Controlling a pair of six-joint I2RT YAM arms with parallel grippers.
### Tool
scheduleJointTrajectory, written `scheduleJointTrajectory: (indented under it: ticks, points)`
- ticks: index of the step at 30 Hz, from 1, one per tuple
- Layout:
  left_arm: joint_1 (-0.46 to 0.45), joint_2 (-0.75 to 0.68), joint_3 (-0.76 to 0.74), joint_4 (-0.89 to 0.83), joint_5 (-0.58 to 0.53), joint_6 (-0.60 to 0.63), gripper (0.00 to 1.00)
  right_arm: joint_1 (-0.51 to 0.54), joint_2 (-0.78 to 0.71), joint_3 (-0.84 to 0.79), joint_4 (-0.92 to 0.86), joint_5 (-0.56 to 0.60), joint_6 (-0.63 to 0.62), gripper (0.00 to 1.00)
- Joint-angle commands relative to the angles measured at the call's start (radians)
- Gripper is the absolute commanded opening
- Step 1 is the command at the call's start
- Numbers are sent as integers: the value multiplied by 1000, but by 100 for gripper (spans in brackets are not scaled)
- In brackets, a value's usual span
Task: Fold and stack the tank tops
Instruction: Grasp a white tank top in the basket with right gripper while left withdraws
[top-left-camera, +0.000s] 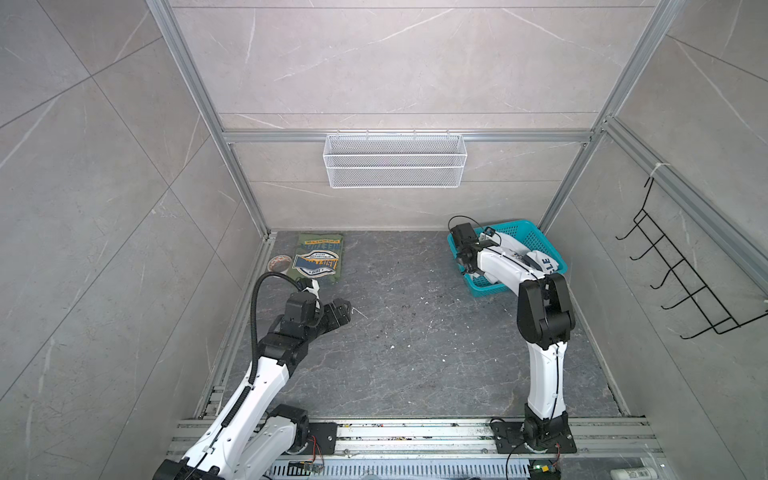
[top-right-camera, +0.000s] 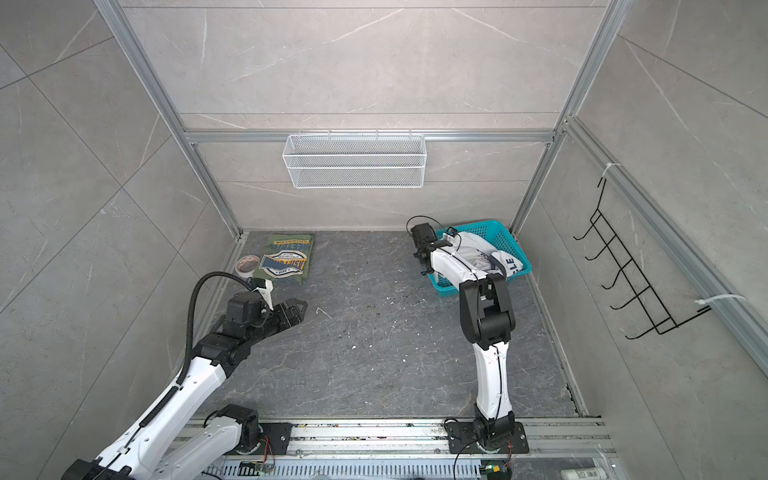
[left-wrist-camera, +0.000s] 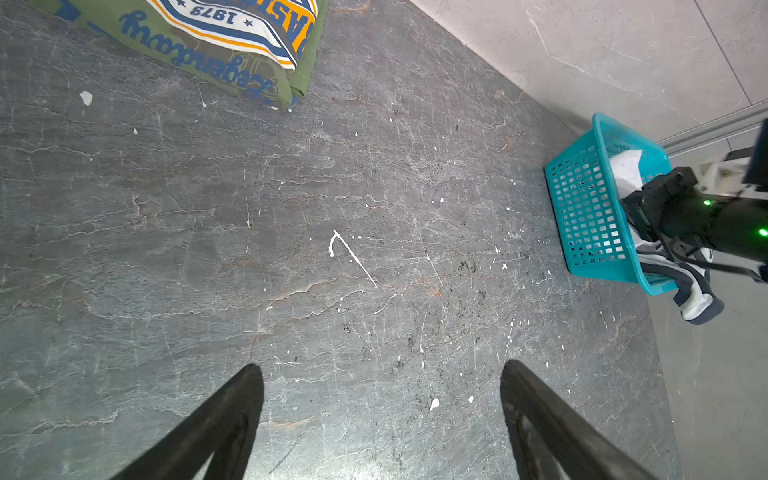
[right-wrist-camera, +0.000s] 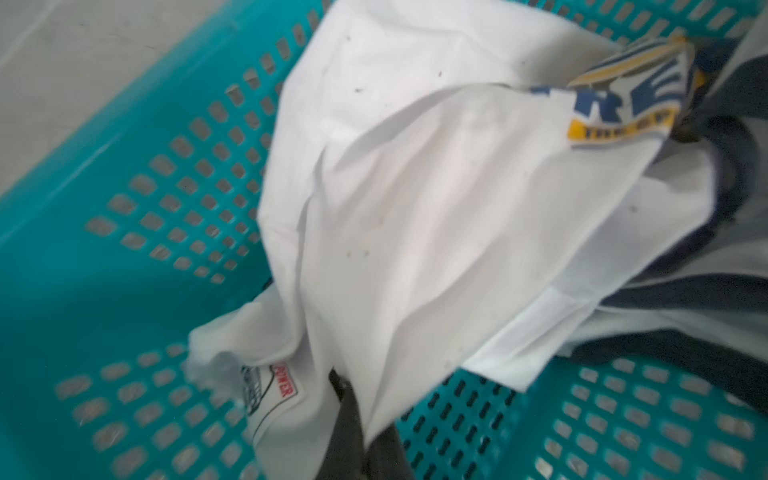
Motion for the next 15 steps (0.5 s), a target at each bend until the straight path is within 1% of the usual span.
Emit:
scheduleJointTrajectory:
  ticks: [1,9,15]
  points:
    - [2,6,-11,40,19,-3,91,63,-125,-54,66,161,-45,1]
    - [1,17,-20,49,31,-4,91,178,-318,-170,74,335,-49,0]
    - [0,20,-24,53,38,-9,91,281,-492,-174,83,484,-127,0]
